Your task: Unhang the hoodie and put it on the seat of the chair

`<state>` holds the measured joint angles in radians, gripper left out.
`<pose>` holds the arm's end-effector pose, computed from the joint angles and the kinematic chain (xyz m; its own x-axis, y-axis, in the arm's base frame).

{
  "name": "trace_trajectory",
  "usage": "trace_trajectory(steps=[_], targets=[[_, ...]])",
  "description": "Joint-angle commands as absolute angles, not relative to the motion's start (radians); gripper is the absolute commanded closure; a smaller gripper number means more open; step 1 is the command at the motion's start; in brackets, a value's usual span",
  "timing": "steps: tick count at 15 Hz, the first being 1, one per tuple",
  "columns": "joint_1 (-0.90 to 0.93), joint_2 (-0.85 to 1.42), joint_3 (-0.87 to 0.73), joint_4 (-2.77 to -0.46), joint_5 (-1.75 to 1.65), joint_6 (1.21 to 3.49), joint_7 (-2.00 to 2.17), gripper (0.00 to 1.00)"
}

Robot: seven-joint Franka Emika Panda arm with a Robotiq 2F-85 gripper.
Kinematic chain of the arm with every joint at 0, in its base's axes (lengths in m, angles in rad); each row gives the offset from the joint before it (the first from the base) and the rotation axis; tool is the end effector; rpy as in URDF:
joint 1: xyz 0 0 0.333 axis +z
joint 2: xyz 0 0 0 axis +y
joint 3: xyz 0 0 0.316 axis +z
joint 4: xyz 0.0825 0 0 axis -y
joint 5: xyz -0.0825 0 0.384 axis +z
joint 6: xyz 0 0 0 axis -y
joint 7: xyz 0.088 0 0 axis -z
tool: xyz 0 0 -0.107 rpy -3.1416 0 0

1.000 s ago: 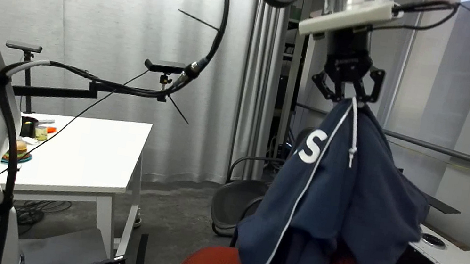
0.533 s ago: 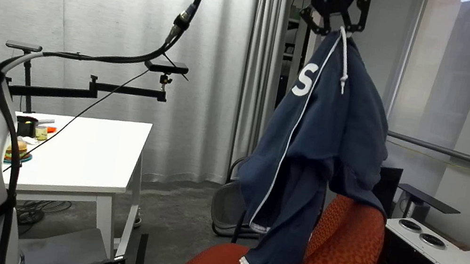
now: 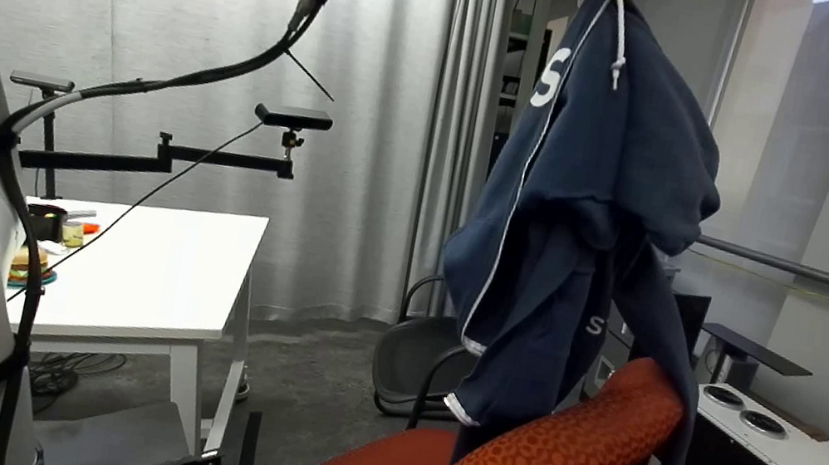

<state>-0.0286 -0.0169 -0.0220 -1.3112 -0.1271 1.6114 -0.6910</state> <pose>0.5394 -0.0406 0.7611 0.7855 0.5971 0.1626 0.5397 -0.7895 0.2922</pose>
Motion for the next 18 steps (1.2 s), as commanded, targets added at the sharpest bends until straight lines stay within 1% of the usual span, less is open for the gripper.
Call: trace_trajectory(steps=[1, 4, 8, 18], targets=[[0.012, 0.036, 0.019, -1.104, -0.156, 1.481, -0.741, 0.97], [0.064, 0.044, 0.088, -1.048, -0.23, 1.411, -0.764, 0.97], [0.117, 0.051, 0.158, -1.019, -0.285, 1.381, -0.773, 0.97], [0.103, 0.094, 0.139, -1.03, -0.267, 1.357, -0.785, 0.97]])
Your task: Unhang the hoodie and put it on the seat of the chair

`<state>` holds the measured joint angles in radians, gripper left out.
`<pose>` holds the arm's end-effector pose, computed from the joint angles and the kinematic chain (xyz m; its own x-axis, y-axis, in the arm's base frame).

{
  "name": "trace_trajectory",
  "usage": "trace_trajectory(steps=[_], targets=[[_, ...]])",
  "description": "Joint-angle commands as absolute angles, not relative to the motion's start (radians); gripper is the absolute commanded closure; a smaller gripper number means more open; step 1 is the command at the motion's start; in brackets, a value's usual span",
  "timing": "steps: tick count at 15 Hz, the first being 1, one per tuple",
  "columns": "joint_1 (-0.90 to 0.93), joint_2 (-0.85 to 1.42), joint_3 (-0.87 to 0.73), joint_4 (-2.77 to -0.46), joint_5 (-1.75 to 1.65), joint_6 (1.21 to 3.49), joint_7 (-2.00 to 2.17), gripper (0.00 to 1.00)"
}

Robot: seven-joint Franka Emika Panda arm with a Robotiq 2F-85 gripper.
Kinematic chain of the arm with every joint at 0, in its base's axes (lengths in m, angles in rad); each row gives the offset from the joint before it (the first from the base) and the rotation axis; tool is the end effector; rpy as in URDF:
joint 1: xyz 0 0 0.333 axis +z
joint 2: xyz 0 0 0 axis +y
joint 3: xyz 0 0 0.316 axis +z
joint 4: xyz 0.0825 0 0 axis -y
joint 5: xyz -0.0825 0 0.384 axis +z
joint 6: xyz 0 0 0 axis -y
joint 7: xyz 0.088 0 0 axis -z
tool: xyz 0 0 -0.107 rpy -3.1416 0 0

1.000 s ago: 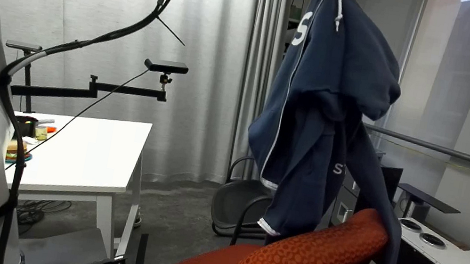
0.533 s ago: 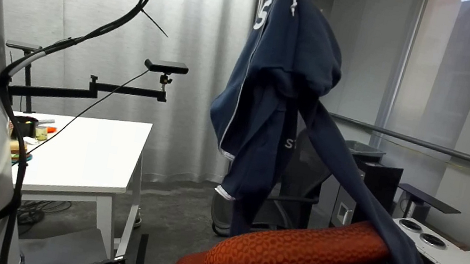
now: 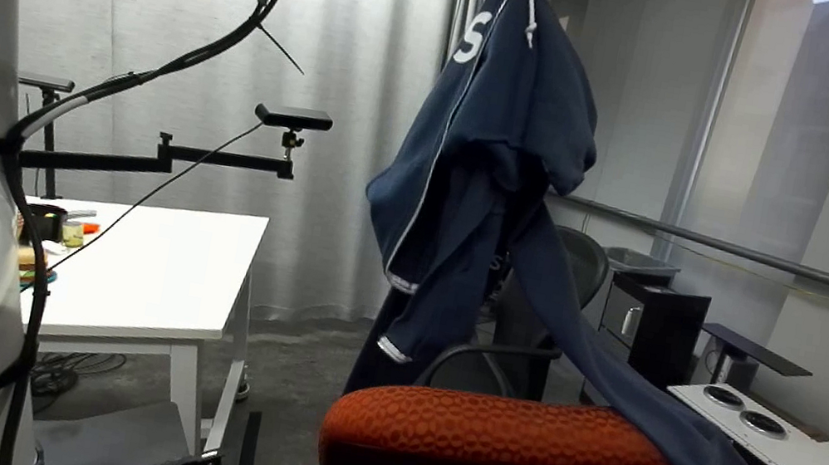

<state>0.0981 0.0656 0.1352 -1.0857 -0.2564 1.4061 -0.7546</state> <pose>0.5240 0.0889 0.7969 0.6073 0.7937 0.0346 0.7401 -0.5810 0.3386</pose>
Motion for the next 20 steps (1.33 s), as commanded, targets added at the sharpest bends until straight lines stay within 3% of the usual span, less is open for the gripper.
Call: trace_trajectory(steps=[1, 14, 20], targets=[[0.112, 0.1, 0.146, -1.032, -0.278, 1.354, -0.786, 0.97], [0.183, 0.101, 0.251, -1.052, -0.255, 1.383, -0.959, 0.97], [0.113, 0.08, 0.186, -1.031, -0.22, 1.393, -0.95, 0.97]])
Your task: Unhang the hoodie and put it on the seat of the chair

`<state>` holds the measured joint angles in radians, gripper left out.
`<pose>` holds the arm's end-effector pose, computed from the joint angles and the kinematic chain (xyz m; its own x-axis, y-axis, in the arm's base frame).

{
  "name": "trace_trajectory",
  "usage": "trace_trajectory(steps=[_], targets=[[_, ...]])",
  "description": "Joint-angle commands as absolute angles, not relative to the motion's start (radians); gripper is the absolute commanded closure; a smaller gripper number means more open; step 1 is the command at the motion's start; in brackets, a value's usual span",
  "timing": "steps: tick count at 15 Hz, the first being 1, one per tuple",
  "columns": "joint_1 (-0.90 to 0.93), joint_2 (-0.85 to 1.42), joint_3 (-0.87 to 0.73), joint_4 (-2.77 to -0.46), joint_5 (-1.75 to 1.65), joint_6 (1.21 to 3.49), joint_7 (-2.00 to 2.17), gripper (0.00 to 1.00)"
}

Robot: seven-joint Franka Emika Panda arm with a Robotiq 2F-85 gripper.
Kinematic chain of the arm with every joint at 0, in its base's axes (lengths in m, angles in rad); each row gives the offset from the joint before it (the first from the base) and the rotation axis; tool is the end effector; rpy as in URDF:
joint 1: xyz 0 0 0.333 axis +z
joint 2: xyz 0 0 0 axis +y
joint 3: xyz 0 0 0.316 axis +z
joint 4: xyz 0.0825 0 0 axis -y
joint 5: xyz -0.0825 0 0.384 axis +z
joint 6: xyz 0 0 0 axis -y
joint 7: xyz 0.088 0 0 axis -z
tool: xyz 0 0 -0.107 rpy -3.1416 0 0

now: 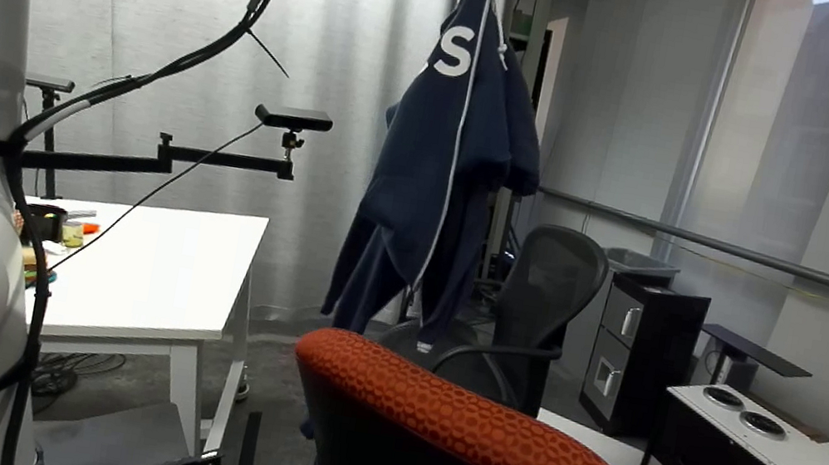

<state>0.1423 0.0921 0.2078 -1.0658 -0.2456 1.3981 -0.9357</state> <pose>0.5189 0.1485 0.7905 0.3553 0.9346 -0.0197 0.8887 -0.3311 0.3172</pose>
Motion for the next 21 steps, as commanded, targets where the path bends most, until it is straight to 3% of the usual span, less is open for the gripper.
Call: trace_trajectory(steps=[1, 4, 5, 7, 9, 14, 21], targets=[[0.108, 0.08, 0.179, -1.029, -0.221, 1.386, -0.945, 0.97], [0.081, 0.118, 0.148, -1.014, -0.22, 1.33, -0.969, 0.97], [0.06, 0.11, 0.126, -1.027, -0.25, 1.339, -0.972, 0.65], [0.058, 0.103, 0.118, -1.131, -0.25, 1.393, -0.953, 0.57], [0.065, 0.088, 0.122, -1.236, -0.249, 1.446, -0.916, 0.42], [0.011, 0.057, 0.074, -1.217, -0.227, 1.354, -1.005, 0.04], [-0.021, 0.029, 0.032, -1.217, -0.214, 1.306, -0.996, 0.0]])
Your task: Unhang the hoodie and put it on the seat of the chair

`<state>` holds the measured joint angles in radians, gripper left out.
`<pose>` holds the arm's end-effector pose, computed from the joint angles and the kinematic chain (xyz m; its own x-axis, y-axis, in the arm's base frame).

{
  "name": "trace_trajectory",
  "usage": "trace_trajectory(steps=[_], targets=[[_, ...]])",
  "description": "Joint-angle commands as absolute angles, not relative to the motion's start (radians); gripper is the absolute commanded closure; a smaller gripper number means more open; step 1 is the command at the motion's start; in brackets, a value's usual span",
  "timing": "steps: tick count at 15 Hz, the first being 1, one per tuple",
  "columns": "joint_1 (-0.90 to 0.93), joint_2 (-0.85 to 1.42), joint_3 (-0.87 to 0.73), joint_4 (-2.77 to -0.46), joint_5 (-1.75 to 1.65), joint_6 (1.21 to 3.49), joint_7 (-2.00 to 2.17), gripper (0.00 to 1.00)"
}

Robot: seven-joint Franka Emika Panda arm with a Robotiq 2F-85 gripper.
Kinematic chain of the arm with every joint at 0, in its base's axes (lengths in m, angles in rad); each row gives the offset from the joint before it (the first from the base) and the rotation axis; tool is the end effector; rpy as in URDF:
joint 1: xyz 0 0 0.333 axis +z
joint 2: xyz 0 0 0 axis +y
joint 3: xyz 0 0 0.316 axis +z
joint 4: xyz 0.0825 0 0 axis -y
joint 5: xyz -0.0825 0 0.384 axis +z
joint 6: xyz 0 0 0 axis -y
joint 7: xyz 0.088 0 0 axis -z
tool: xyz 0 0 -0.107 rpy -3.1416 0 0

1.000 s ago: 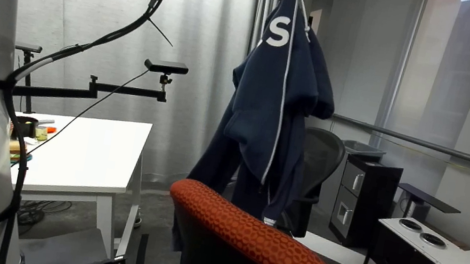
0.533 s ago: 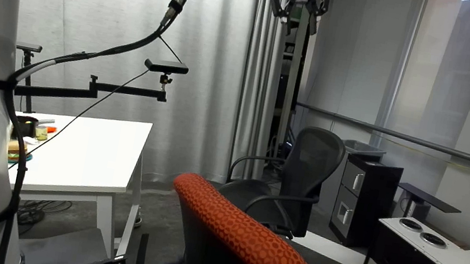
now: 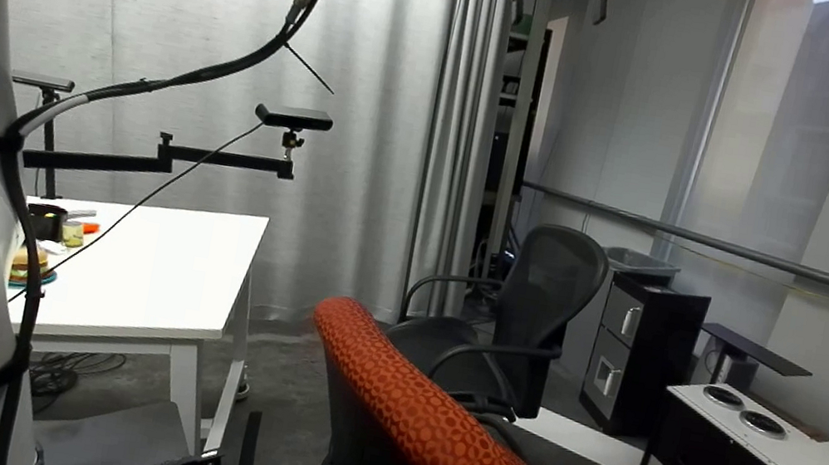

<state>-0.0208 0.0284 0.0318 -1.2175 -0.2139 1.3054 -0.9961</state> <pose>0.5226 -0.0215 0.7484 0.5897 0.7966 -0.1327 0.8057 -0.5693 0.1635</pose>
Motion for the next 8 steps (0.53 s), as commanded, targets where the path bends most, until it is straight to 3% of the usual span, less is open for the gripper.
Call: trace_trajectory(steps=[1, 8], targets=[[-0.025, 0.021, 0.027, -1.221, -0.208, 1.297, -0.997, 0.0], [-0.028, 0.012, 0.027, -1.238, -0.204, 1.296, -0.998, 0.0]])
